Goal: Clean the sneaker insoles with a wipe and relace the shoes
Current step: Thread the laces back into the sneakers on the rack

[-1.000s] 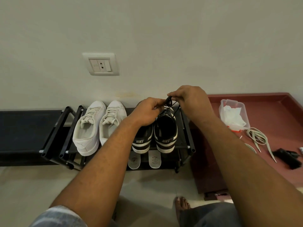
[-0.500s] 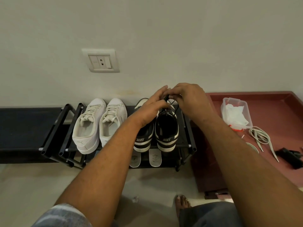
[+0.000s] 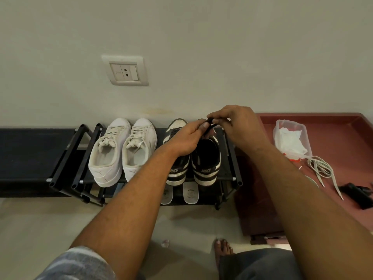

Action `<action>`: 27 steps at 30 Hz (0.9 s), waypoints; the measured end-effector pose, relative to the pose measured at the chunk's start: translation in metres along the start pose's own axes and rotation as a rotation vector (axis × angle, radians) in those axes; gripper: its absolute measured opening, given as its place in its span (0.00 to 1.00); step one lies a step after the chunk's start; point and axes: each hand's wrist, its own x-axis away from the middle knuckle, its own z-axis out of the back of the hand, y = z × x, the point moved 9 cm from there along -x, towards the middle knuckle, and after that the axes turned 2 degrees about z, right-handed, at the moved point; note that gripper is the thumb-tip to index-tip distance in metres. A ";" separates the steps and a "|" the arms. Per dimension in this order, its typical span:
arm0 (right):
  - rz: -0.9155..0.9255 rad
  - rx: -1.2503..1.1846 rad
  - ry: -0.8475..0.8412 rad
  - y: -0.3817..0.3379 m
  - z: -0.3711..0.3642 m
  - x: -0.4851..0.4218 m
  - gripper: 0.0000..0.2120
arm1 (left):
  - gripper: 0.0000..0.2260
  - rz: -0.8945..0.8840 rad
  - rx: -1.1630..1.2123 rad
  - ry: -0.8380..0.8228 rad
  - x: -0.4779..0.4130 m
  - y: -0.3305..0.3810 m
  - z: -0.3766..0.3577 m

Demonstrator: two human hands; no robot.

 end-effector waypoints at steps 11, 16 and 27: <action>-0.211 -0.102 -0.067 0.041 -0.042 0.021 0.09 | 0.11 -0.114 -0.728 0.155 -0.003 0.012 -0.001; -0.392 -0.409 -0.098 0.061 -0.059 0.030 0.07 | 0.09 -0.195 -0.911 0.191 0.001 0.027 -0.007; -0.485 -0.710 -0.245 0.059 -0.092 0.028 0.11 | 0.08 -0.279 -1.009 0.368 0.015 0.041 -0.012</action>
